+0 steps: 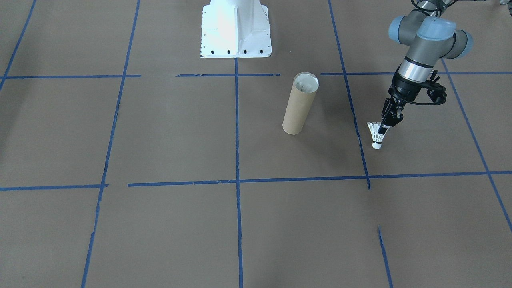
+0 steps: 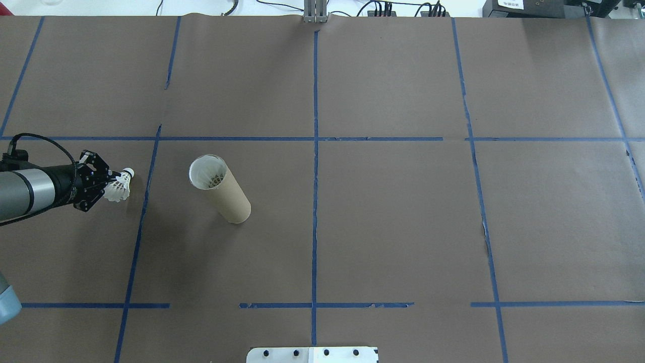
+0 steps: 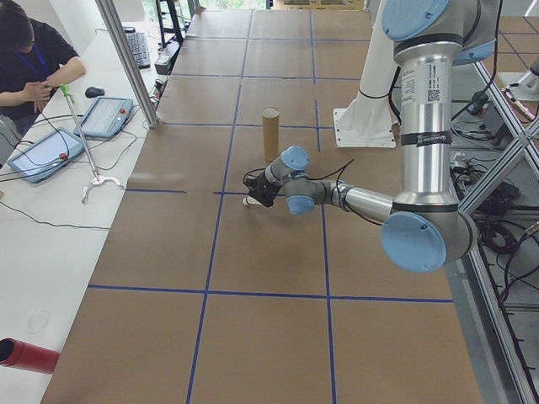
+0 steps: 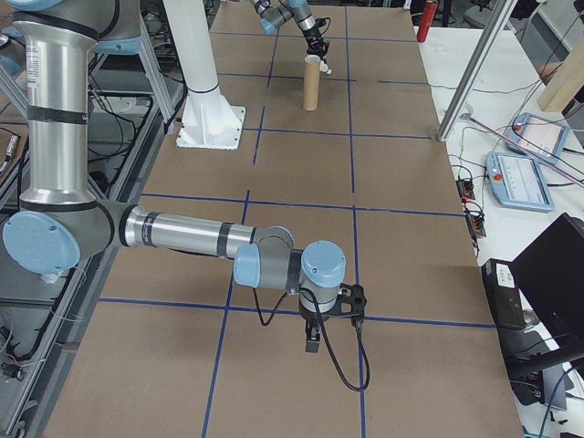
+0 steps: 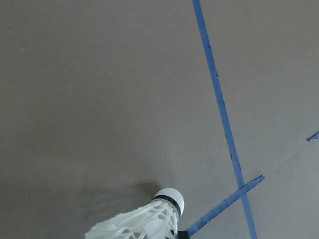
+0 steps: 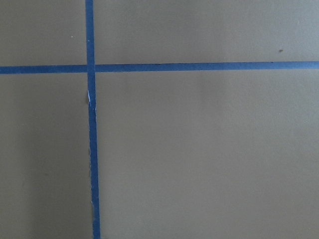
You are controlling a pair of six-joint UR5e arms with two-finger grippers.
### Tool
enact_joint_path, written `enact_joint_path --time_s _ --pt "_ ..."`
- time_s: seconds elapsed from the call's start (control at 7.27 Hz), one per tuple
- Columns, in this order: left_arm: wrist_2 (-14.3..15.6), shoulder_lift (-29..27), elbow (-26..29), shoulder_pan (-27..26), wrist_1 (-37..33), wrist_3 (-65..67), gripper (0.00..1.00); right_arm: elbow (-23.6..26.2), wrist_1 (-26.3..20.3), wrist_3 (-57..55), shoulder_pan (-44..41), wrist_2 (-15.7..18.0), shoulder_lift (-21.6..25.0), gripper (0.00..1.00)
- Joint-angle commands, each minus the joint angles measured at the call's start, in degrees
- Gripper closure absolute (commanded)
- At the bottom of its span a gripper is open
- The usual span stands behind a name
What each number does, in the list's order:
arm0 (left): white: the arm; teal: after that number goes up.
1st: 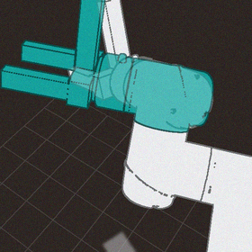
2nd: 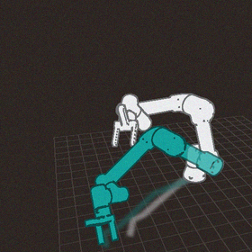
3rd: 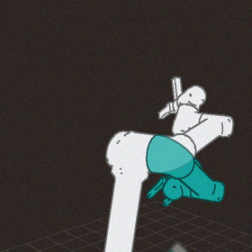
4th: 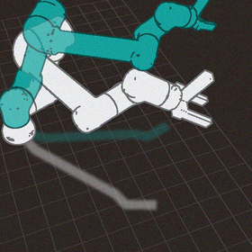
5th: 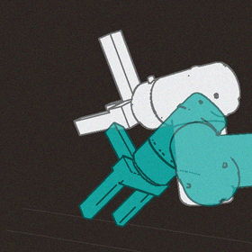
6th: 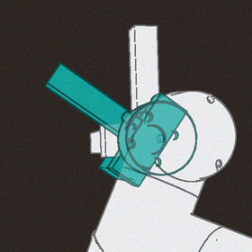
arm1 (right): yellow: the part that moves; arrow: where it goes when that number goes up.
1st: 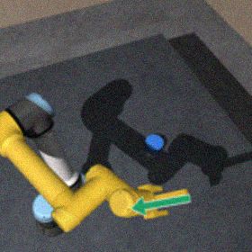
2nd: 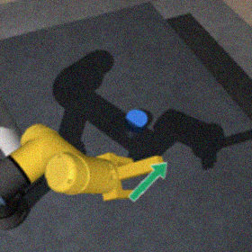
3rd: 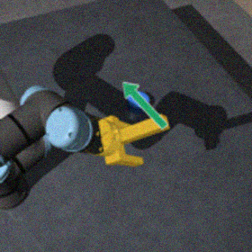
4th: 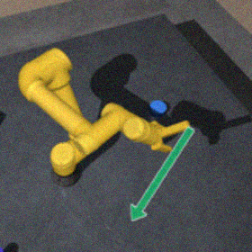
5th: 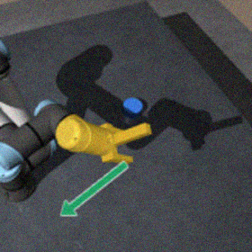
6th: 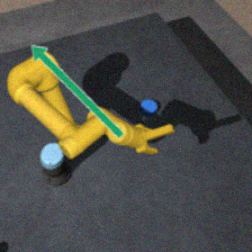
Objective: Collect badminton balls into bucket
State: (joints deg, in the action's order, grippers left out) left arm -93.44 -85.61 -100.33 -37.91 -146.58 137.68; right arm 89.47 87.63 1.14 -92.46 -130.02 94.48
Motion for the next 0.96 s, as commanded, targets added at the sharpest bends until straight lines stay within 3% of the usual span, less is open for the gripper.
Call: enact_joint_path --time_s 0.0,0.41,0.55,0.69,0.83 --pt "-0.25 0.01 -0.74 -0.15 0.51 -0.22 1.00 0.00 0.00 0.00 0.00 0.03 0.00 0.00" --pt "-7.61 -1.13 -10.21 -2.67 15.50 -13.79 1.00 0.00 0.00 0.00 0.00 0.03 0.00 0.00" --pt "-9.99 -0.53 -12.84 -4.87 16.50 -24.55 1.00 0.00 0.00 0.00 0.00 0.03 0.00 0.00" --pt "-14.80 -0.69 -13.91 -8.98 18.42 -31.44 1.00 0.00 0.00 0.00 0.00 -0.06 0.00 0.00" --pt "-17.89 -0.96 -16.01 -10.24 25.40 -37.34 1.00 0.00 0.00 0.00 0.00 0.03 0.09 0.00"
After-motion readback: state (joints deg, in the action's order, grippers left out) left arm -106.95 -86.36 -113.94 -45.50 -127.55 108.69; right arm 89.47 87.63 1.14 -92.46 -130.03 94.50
